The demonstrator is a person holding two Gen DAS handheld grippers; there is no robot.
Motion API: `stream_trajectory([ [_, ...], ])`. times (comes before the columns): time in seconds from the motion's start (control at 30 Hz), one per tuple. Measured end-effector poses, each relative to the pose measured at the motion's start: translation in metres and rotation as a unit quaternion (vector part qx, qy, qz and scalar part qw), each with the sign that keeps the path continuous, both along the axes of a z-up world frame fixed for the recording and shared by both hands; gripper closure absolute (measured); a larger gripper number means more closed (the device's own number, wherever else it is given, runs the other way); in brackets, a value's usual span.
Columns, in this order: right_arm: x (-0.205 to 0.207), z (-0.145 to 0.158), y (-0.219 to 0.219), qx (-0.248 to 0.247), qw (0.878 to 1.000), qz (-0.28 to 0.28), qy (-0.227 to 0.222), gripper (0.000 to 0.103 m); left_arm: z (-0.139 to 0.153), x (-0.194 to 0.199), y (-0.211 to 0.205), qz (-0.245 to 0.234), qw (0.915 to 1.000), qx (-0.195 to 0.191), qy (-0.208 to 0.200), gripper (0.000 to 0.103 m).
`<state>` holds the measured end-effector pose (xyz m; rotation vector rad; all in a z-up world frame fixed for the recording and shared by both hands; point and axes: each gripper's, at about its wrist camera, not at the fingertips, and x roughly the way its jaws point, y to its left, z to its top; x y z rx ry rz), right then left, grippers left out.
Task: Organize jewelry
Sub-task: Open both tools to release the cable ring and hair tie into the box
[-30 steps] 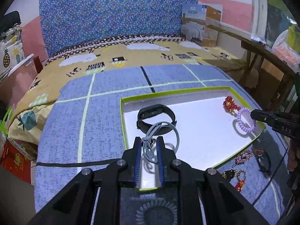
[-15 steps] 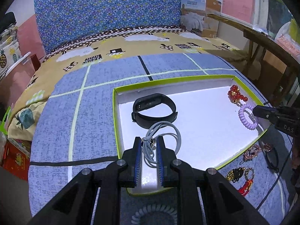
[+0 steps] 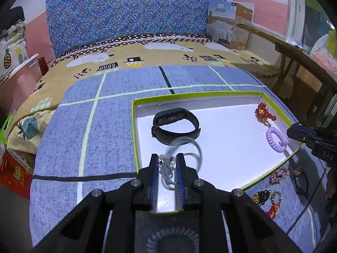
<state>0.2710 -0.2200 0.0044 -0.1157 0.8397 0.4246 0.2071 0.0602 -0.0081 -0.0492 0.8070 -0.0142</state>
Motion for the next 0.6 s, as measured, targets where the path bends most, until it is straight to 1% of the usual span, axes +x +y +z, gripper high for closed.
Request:
stream_trajectory([
  [0.07, -0.006, 0.005, -0.004, 0.009, 1.000, -0.002, -0.005, 0.084, 0.003, -0.004, 0.001, -0.002, 1.0000, -0.006, -0.006, 0.076],
  [0.1, -0.008, 0.006, -0.004, 0.012, 1.000, -0.002, -0.007, 0.084, 0.005, -0.006, 0.002, -0.003, 0.9999, -0.009, -0.008, 0.075],
  [0.33, -0.035, 0.021, -0.017, 0.035, 0.999, -0.004, -0.023, 0.084, 0.014, -0.020, 0.003, 0.000, 0.9998, -0.006, -0.021, 0.074],
  [0.47, -0.053, 0.028, -0.028, 0.054, 0.998, -0.006, -0.032, 0.084, 0.021, -0.042, 0.002, 0.001, 0.9991, -0.005, -0.041, 0.074],
  [0.6, -0.071, 0.031, -0.033, 0.067, 0.997, -0.003, -0.036, 0.084, 0.026, -0.069, 0.000, -0.003, 0.9981, 0.006, -0.062, 0.074],
])
